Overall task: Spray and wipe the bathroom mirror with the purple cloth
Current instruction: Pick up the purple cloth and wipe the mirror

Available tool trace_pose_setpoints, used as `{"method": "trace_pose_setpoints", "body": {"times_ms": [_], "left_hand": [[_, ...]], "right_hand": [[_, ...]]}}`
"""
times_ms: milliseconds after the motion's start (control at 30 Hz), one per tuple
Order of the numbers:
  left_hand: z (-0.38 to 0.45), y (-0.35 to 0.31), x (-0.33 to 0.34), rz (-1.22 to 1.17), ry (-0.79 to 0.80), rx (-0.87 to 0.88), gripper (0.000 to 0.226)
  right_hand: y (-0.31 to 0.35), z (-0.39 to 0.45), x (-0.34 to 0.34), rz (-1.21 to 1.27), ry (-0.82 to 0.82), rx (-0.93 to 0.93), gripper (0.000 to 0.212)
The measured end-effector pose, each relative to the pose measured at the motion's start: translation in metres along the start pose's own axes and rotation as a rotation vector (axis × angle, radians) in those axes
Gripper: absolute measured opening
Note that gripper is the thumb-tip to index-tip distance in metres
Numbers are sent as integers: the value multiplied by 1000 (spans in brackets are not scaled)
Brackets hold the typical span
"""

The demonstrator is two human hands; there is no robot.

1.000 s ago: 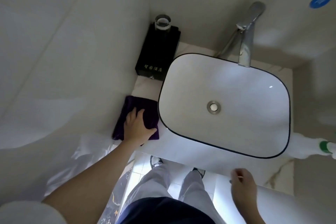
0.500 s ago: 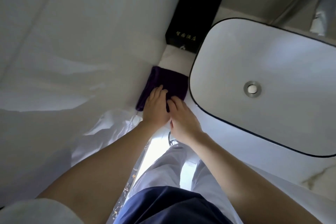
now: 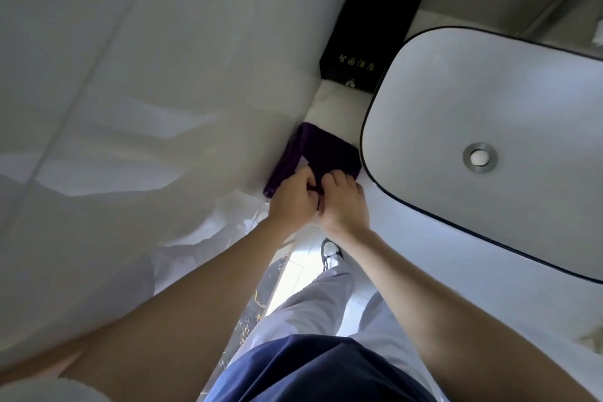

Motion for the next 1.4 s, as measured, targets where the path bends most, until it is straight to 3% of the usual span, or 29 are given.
{"method": "trace_pose_setpoints", "body": {"times_ms": [167,333,633,833,1067,1200,1267,1400], "left_hand": [[-29,-11,-27,-246,-56,18,36],[-49,-57,-61,-296,-116,137,42],[-80,-211,-110,-457,-50,497,48],[-112,-319,-87,-609,252,665,61],[-151,-431,-62,-640,392,834,67],[-186,-484,-76,-533,401,1009,65],[-199,-501,-84,-433,370,1093,65],[-199,-525,-105,-357,356,1181,67]], "right_hand": [[15,-23,-34,376,-73,144,2],[25,-31,-90,562,-168,216,11],[-3,-56,-235,800,-534,159,15],[-36,-108,-321,769,-741,169,15],[-80,-167,-419,625,-877,220,13],[-102,-182,-438,523,-715,298,26],[-117,-184,-439,453,-700,369,18],[-141,-188,-448,495,-915,416,12]]}}
Point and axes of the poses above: each hand's wrist, its own z-axis towards the middle knuckle, its own x-axis out of the palm, y = z × x, the point moved 7 cm from there along z, towards the middle knuckle, and after that the axes turned 9 degrees about -x, right-handed, at the moved point
